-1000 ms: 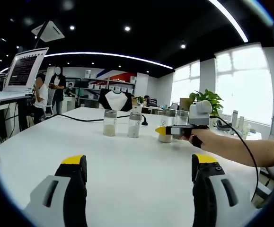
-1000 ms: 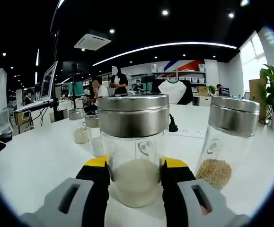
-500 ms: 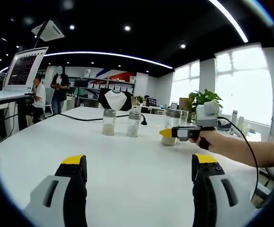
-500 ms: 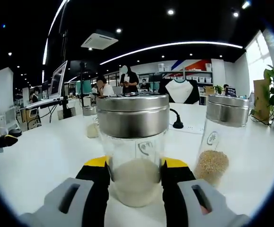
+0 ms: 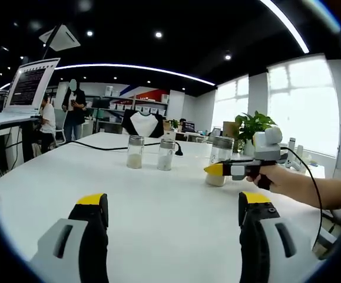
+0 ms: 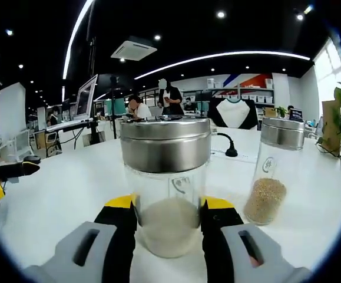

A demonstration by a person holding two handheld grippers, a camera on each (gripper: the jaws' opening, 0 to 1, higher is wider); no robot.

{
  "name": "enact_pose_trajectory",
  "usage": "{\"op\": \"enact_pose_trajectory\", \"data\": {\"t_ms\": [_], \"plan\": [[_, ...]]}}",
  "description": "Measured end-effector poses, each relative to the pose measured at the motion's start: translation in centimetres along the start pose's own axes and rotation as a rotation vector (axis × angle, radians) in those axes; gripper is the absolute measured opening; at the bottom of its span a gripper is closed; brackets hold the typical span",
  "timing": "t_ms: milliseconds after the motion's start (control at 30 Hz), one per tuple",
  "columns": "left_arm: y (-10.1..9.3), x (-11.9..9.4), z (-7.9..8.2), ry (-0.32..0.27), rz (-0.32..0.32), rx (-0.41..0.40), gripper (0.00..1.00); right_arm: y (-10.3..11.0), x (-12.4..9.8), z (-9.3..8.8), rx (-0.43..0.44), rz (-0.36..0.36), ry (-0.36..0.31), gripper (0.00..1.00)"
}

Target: Rotate the seasoning bottle until the label or dispensing opening points toward the visible target arrow and the bottle remains upright within the marked orientation range

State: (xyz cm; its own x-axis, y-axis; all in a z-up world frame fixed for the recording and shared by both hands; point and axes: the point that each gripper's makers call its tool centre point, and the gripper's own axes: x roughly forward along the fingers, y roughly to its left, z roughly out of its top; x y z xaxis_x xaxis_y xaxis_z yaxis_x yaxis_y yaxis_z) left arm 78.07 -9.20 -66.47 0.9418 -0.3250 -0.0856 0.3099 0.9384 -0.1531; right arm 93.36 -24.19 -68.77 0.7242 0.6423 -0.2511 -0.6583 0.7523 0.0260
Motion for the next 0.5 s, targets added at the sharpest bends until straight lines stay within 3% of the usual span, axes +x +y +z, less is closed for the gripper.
{"op": "enact_pose_trajectory", "data": {"t_ms": [500], "plan": [[-0.1, -0.1, -0.1, 0.006, 0.001, -0.006, 0.97, 2.2, -2.1, -0.6, -0.019, 0.062, 0.009, 0.42]]}}
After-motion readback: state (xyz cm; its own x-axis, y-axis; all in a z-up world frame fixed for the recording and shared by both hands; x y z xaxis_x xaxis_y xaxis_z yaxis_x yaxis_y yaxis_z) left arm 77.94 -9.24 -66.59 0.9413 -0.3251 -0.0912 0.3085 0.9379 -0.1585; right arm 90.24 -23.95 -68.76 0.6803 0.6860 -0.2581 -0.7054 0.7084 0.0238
